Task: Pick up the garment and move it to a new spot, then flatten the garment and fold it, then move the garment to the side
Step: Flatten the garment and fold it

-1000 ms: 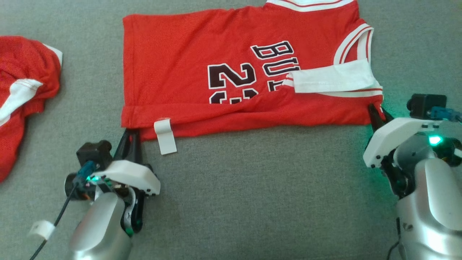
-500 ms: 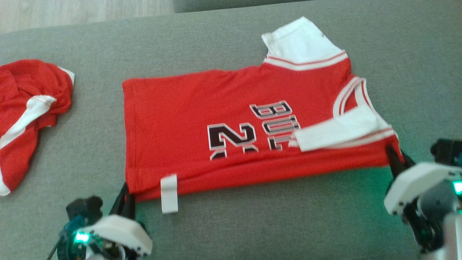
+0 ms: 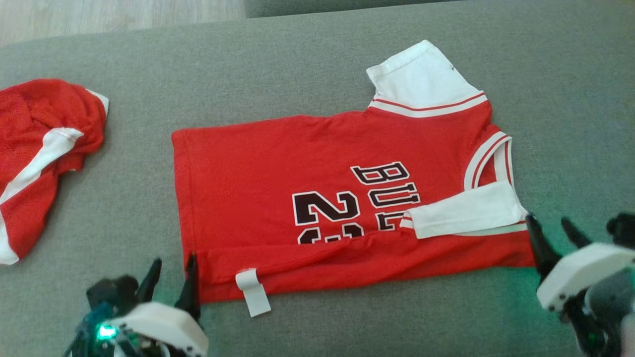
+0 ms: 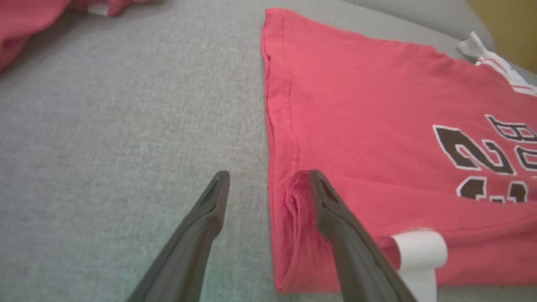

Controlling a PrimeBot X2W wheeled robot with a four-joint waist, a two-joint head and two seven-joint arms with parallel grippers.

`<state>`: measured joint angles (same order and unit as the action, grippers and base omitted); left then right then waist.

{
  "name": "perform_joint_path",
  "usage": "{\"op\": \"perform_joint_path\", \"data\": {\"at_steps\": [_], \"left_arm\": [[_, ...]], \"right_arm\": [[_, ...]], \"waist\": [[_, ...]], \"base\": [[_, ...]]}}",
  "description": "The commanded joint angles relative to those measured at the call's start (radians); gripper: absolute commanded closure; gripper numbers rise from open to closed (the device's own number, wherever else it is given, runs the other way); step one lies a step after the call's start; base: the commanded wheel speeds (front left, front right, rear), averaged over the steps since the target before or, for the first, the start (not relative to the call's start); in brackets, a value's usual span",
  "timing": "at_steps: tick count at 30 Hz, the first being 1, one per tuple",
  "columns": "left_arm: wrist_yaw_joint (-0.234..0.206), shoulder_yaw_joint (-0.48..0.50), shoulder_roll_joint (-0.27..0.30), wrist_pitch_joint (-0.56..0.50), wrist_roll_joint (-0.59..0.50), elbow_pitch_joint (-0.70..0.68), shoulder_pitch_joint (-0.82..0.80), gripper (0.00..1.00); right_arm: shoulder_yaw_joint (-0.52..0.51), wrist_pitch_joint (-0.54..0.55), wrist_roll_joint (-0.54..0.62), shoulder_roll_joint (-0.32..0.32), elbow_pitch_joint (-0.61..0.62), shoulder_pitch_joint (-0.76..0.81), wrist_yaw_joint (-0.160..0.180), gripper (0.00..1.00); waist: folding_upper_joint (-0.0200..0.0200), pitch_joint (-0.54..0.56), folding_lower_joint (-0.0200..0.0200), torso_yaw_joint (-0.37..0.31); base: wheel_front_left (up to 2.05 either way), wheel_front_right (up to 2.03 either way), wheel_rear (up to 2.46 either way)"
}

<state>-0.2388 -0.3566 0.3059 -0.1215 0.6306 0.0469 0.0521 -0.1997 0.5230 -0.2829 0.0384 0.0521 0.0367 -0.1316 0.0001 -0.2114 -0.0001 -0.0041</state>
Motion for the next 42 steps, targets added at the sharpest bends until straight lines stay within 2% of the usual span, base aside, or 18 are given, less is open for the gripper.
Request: {"op": "perform_joint_path", "data": {"at_steps": [1,6,10,16,23,29,30,31,32,36,42], "left_arm": [[-0.002,0.035,0.013,0.008,-0.014,-0.041,-0.071,0.00],[0.001,0.032,0.015,-0.005,-0.040,-0.015,-0.202,0.00],[0.005,0.018,0.007,-0.022,-0.070,0.097,-0.342,0.00],[0.027,0.005,-0.011,-0.018,-0.097,0.286,-0.533,0.00],[0.056,0.015,-0.030,0.001,-0.085,0.450,-0.662,0.00],[0.086,0.015,-0.048,-0.014,-0.057,0.533,-0.698,0.00],[0.095,0.016,-0.054,-0.018,-0.047,0.544,-0.701,0.27],[0.105,0.010,-0.056,-0.025,-0.043,0.554,-0.703,0.73],[0.116,0.006,-0.062,-0.036,-0.036,0.562,-0.703,1.00],[0.133,-0.005,-0.075,-0.054,-0.021,0.576,-0.700,1.00],[0.138,-0.014,-0.076,-0.002,-0.036,0.564,-0.706,1.00]], "right_arm": [[0.026,-0.018,0.007,0.012,0.057,-0.072,0.001,0.00],[0.048,0.017,0.052,0.012,0.094,-0.202,0.001,0.00],[0.080,0.054,0.086,0.019,0.084,-0.337,0.001,0.00],[0.144,0.077,0.070,0.044,0.010,-0.500,0.001,0.00],[0.165,0.055,0.050,0.063,-0.054,-0.570,0.001,0.00],[0.156,0.037,0.047,0.066,-0.078,-0.573,0.001,0.00],[0.156,0.035,0.047,0.066,-0.081,-0.573,0.001,0.00],[0.155,0.033,0.046,0.067,-0.083,-0.573,0.001,0.00],[0.153,0.031,0.047,0.067,-0.084,-0.572,0.001,0.00],[0.144,0.033,0.049,0.071,-0.082,-0.573,0.001,0.00],[0.158,0.070,0.019,0.077,-0.119,-0.649,0.001,0.00]], "waist": [[-0.0001,-0.004,0.0001,-0.001],[-0.0001,-0.036,0.0001,0.004],[-0.0001,-0.079,0.0001,0.005],[-0.0001,-0.149,0.0001,-0.004],[-0.0001,-0.200,0.0001,-0.014],[-0.0001,-0.211,0.0001,-0.018],[-0.0001,-0.211,0.0001,-0.018],[-0.0001,-0.211,0.0001,-0.018],[-0.0001,-0.211,0.0001,-0.017],[-0.0001,-0.210,0.0001,-0.011],[-0.0001,-0.224,0.0001,0.008]], "base": [[0.00,0.00,0.00],[0.00,0.00,0.00],[0.00,0.00,0.00],[0.00,0.00,0.00],[0.00,0.00,0.00],[0.00,0.00,0.00],[0.00,0.00,0.00],[0.00,0.00,0.00],[0.00,0.00,0.00],[0.00,0.00,0.00],[0.00,0.00,0.00]]}}
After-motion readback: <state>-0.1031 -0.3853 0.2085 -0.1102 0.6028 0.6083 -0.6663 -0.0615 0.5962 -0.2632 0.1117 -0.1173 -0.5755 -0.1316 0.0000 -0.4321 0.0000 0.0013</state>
